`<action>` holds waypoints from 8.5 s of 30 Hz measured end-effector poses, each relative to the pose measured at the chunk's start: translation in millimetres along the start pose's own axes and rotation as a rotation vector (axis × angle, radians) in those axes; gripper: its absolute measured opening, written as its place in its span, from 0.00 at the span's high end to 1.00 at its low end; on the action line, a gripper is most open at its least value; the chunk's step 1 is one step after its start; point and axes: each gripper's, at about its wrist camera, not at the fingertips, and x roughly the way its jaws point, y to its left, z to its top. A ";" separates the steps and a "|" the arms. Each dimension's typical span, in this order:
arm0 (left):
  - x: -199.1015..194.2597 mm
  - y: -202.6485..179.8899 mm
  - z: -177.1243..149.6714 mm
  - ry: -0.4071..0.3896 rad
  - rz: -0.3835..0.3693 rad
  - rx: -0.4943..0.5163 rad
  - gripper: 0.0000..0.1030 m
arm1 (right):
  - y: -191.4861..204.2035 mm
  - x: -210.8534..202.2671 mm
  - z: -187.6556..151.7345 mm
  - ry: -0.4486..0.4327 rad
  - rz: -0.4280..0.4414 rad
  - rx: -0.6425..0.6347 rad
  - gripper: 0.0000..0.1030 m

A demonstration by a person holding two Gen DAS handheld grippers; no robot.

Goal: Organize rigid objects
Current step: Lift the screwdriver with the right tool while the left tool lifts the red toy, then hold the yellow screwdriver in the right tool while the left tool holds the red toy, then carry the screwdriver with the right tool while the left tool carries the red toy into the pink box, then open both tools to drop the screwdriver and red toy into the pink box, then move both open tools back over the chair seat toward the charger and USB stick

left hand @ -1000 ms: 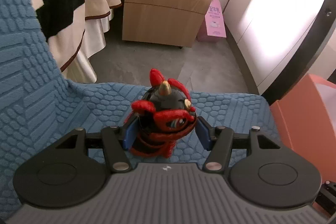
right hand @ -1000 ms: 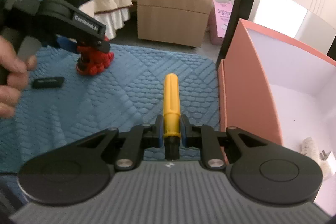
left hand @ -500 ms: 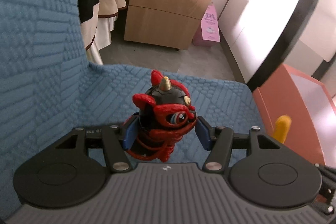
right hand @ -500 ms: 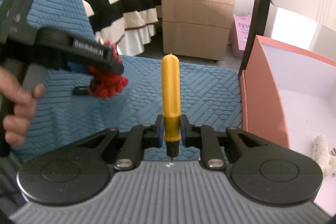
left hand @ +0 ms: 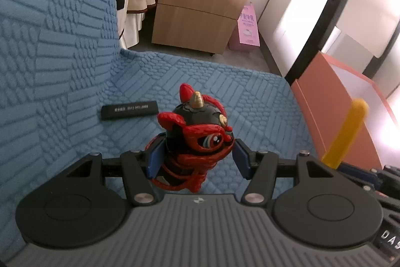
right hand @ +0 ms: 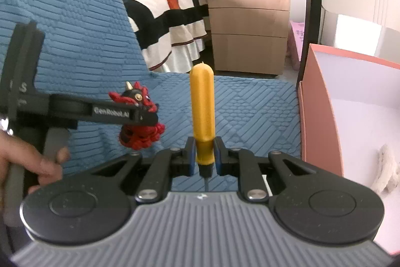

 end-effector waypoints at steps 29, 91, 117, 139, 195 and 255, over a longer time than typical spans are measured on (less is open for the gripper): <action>0.8 -3.7 -47.7 0.069 -0.011 -0.073 0.31 | -10.1 45.2 -34.3 0.203 0.069 0.121 0.86; 10.7 -4.6 -45.8 0.077 0.017 -0.074 0.29 | 1.0 74.5 -48.3 0.214 -0.024 -0.036 0.80; 17.4 2.1 -41.3 0.090 0.007 -0.104 0.37 | -10.1 56.9 -38.3 0.241 -0.034 0.032 0.81; -33.9 -15.8 -13.5 0.004 -0.056 -0.130 0.38 | -23.3 11.2 6.7 0.165 0.014 0.028 0.81; 22.6 -321.2 34.2 0.116 -0.262 0.070 0.38 | -253.5 -87.2 23.2 0.045 -0.274 0.149 0.81; -195.2 -164.5 -23.6 -0.230 -0.218 0.084 0.37 | -75.0 -165.8 -5.9 -0.122 -0.144 0.164 0.80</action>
